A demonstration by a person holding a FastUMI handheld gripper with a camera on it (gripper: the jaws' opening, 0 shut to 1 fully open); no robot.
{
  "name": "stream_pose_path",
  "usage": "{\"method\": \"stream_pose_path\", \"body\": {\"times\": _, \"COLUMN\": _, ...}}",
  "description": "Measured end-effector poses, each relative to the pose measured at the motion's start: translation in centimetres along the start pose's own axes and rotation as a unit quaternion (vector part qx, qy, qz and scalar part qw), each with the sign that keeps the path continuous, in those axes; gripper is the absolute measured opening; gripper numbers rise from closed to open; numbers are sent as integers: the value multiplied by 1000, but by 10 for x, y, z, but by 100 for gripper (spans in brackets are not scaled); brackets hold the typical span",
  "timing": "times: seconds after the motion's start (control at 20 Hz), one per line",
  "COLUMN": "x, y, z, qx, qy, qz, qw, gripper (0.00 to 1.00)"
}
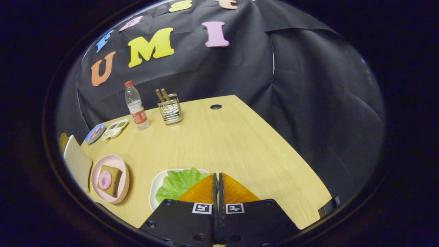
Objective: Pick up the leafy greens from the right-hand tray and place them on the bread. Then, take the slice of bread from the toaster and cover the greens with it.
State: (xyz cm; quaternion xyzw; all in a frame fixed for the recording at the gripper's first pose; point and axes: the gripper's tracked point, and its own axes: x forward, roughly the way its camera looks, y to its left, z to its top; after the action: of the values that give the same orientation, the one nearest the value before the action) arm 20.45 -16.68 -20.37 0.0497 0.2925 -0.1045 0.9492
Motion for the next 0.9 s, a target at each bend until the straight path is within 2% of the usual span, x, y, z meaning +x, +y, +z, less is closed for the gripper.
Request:
{"method": "stream_pose_path", "body": {"times": 0.6, "x": -64, "y": 39, "z": 44, "qx": -18, "qy": -60, "qz": 6, "qw": 998, "gripper": 0}}
{"method": "stream_pose_path", "body": {"times": 0.9, "x": -91, "y": 81, "z": 57, "qx": -34, "qy": -81, "qz": 24, "qw": 996, "gripper": 0}}
